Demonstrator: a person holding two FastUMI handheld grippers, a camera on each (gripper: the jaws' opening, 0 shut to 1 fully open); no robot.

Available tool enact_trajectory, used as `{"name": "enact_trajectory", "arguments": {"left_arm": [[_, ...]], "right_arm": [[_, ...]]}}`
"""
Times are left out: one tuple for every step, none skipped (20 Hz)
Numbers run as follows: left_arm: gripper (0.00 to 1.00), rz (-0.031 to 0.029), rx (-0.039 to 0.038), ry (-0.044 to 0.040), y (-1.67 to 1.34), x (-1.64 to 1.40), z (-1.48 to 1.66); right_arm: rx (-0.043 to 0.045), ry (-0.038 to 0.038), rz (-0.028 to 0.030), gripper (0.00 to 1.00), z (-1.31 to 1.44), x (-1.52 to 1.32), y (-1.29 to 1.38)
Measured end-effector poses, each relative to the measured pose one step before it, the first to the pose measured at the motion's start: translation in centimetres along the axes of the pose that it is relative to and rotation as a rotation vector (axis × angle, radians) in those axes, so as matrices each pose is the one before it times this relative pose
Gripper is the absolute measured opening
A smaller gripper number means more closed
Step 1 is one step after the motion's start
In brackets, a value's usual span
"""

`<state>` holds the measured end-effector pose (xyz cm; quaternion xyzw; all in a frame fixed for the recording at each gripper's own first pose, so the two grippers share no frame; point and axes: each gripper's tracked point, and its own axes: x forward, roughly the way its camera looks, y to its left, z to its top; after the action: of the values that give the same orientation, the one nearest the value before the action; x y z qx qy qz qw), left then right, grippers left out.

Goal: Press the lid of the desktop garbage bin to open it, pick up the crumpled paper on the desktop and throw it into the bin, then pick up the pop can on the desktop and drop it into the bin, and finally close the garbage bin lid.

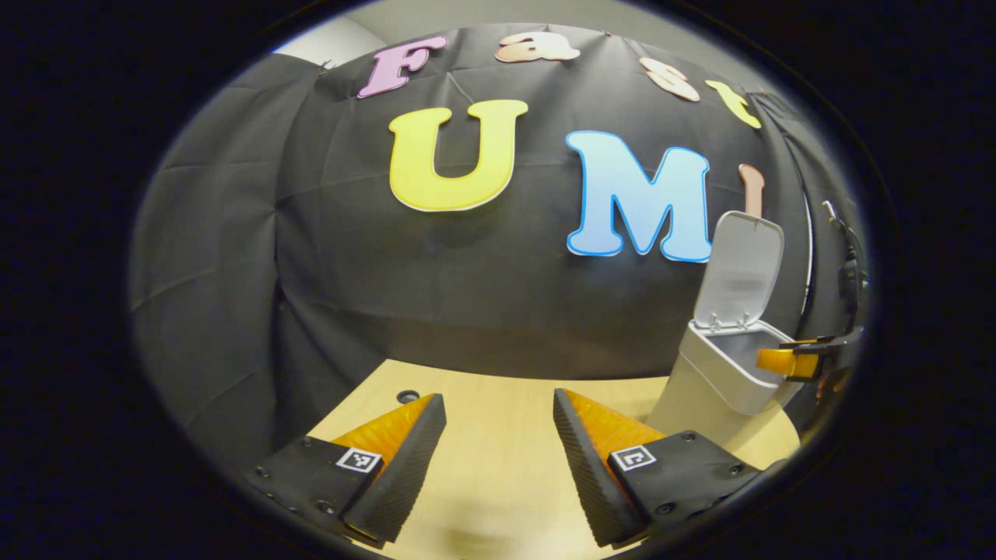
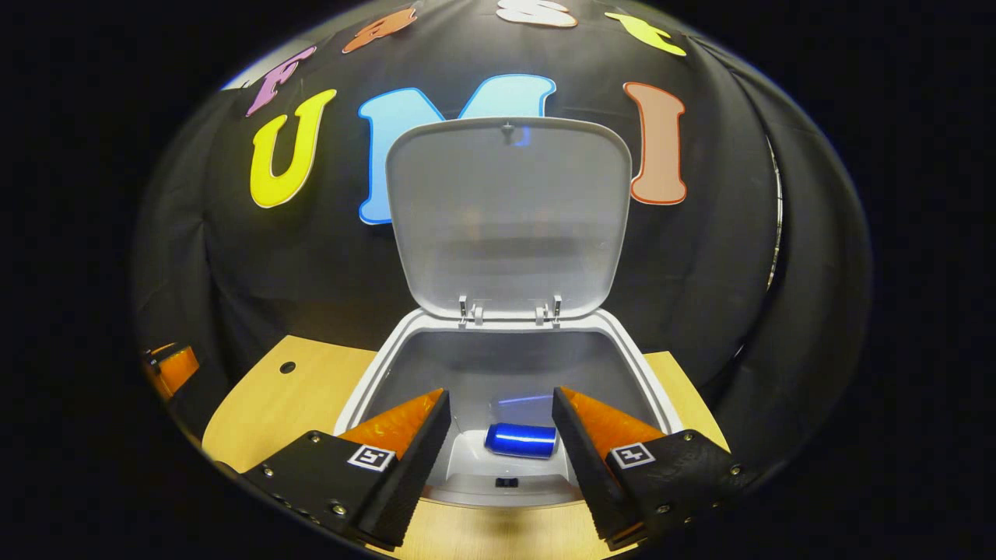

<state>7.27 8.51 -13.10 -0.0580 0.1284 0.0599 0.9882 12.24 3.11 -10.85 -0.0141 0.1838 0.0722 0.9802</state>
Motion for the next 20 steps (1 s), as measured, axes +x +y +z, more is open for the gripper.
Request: {"name": "enact_trajectory", "arguments": {"left_arm": [[0.92,-0.00402,-0.00074,0.00051,-0.142,0.053,-0.029],[0.90,-0.00439,-0.00138,0.00061,-0.078,-0.054,0.045],[0.90,-0.00427,-0.00177,0.00061,-0.140,-0.049,-0.039],[0.90,-0.00486,-0.00130,0.00038,-0.154,0.086,-0.013],[0.90,-0.00423,-0.00012,-0.00090,-0.101,0.025,-0.037],[0.90,-0.00497,0.00217,0.00071,-0.153,0.017,0.003],[0.90,-0.00555,0.00278,-0.00069,-0.253,-0.069,0.021],[0.90,-0.00556,0.00323,-0.00081,-0.221,0.089,-0.029],[0.90,-0.00517,0.00224,-0.00023,-0.223,0.051,0.027],[0.90,-0.00553,-0.00107,-0.00085,-0.202,0.047,0.022],[0.92,-0.00523,-0.00379,-0.00004,-0.247,0.029,0.000],[0.90,-0.00285,-0.00423,0.00059,-0.174,0.151,0.020],[0.90,-0.00326,-0.00498,-0.00035,-0.239,0.075,-0.091],[0.92,-0.00466,-0.00482,0.00016,-0.260,0.140,0.013],[0.92,-0.00183,-0.00356,-0.00014,-0.125,-0.024,-0.007],[0.92,0.00048,-0.00381,-0.00193,-0.017,0.097,0.051],[0.92,0.00111,-0.00228,-0.00109,0.006,0.026,-0.010],[0.92,0.00238,-0.00011,-0.00018,0.065,-0.013,0.017],[0.92,0.00390,0.00137,0.00045,0.166,-0.057,-0.026],[0.92,0.00510,0.00084,-0.00028,0.133,0.026,-0.079]], "right_arm": [[0.00312,-0.00841,0.00002,0.85,0.426,-0.285,-0.041],[0.00355,-0.01482,0.00053,0.85,0.683,-0.329,0.038],[0.00751,-0.01921,-0.00106,0.85,0.746,-0.261,0.029],[0.01203,-0.01796,0.00123,0.85,0.668,-0.322,0.068],[0.01205,-0.00782,-0.00012,0.85,0.207,-0.174,0.025],[0.00732,-0.00057,-0.00035,0.85,0.122,-0.163,-0.028],[0.00142,0.00211,-0.00019,0.84,0.099,-0.108,-0.052],[-0.00489,0.00166,-0.00350,0.85,0.238,-0.145,-0.158],[-0.00873,-0.00525,-0.00326,0.85,0.475,-0.212,-0.123],[-0.01026,-0.01239,-0.00288,0.85,0.881,-0.146,-0.205],[-0.00998,-0.02009,-0.00366,0.85,1.165,-0.211,-0.103],[-0.00583,-0.02093,-0.00209,0.85,1.370,-0.126,-0.208],[-0.00348,-0.02039,0.00048,0.85,1.249,-0.061,-0.073],[-0.00790,-0.03121,-0.00307,0.85,1.871,0.104,-0.246],[-0.00875,-0.02307,-0.00262,0.85,1.343,0.261,-0.184],[-0.00880,-0.01817,-0.00195,0.85,1.207,0.216,-0.135],[-0.00736,-0.01716,0.00093,0.85,1.214,0.306,-0.058],[-0.00669,-0.01926,0.00177,0.85,1.137,0.231,-0.013],[-0.00812,-0.01627,-0.00004,0.85,1.090,0.311,-0.065],[-0.01414,-0.01789,-0.00333,0.85,0.978,0.386,0.020]]}}
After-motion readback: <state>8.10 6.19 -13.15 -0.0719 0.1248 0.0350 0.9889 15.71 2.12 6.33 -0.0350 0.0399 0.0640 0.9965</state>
